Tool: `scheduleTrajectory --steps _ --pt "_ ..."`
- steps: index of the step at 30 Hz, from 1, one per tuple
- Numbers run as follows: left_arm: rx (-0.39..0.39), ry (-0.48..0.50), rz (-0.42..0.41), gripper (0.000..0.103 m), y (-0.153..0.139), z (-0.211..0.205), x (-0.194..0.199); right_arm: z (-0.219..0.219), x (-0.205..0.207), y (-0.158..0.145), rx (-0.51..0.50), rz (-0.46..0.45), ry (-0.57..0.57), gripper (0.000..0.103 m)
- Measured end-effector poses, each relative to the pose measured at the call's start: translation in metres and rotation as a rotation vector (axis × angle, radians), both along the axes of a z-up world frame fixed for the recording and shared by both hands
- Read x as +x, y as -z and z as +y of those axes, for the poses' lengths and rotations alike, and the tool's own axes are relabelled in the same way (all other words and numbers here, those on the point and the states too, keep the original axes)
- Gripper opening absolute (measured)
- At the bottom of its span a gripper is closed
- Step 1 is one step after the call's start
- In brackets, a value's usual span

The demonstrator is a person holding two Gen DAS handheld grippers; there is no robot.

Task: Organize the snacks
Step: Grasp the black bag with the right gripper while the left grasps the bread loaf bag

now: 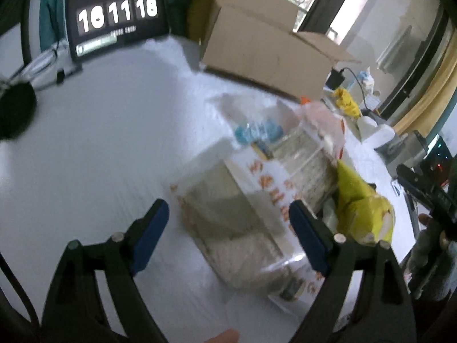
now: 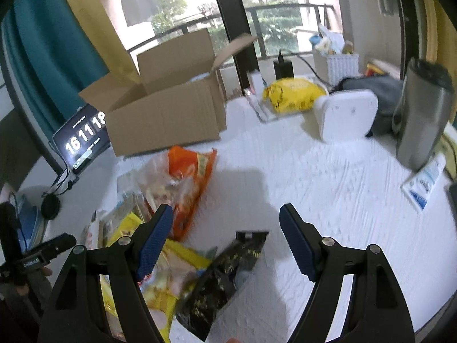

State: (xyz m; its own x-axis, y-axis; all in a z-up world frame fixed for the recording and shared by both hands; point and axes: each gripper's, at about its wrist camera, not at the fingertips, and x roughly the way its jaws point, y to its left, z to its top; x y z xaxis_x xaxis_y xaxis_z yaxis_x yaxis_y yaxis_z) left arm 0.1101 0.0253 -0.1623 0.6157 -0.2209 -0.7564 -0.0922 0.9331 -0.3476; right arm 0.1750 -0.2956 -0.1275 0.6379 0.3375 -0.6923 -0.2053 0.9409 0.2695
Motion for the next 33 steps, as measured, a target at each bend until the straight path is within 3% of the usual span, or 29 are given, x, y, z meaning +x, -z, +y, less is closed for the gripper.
scheduleTrajectory --steps 2,6,9,13,16,22,26,30,33 --pt "-0.043 0.014 0.021 0.094 0.004 -0.003 0.001 -0.002 -0.002 0.009 0.004 0.020 0.007 0.080" --pt "-0.053 0.058 0.030 0.100 0.006 -0.019 0.007 -0.008 -0.005 0.025 0.015 0.059 0.019 0.080" --pt "-0.030 0.044 0.024 0.102 0.007 -0.028 0.013 -0.010 -0.007 0.036 0.023 0.090 0.012 0.080" --pt "0.079 0.023 -0.003 0.102 0.012 -0.040 0.023 -0.012 -0.012 0.046 0.047 0.117 0.009 0.080" --pt "0.084 0.010 -0.001 0.102 0.016 -0.038 0.029 -0.007 -0.014 0.056 0.045 0.133 -0.003 0.078" --pt "0.126 -0.008 0.019 0.103 0.021 -0.029 0.046 0.001 -0.009 0.068 0.070 0.155 -0.059 0.060" --pt "0.095 -0.014 0.033 0.103 0.027 -0.020 0.055 0.000 -0.004 0.067 0.099 0.138 -0.097 0.040" --pt "0.093 0.002 0.030 0.101 0.027 -0.020 0.056 0.000 0.005 0.061 0.075 0.116 -0.103 0.033" --pt "0.074 0.028 0.030 0.094 0.024 -0.018 0.056 -0.005 0.012 0.055 0.056 0.094 -0.087 0.022"
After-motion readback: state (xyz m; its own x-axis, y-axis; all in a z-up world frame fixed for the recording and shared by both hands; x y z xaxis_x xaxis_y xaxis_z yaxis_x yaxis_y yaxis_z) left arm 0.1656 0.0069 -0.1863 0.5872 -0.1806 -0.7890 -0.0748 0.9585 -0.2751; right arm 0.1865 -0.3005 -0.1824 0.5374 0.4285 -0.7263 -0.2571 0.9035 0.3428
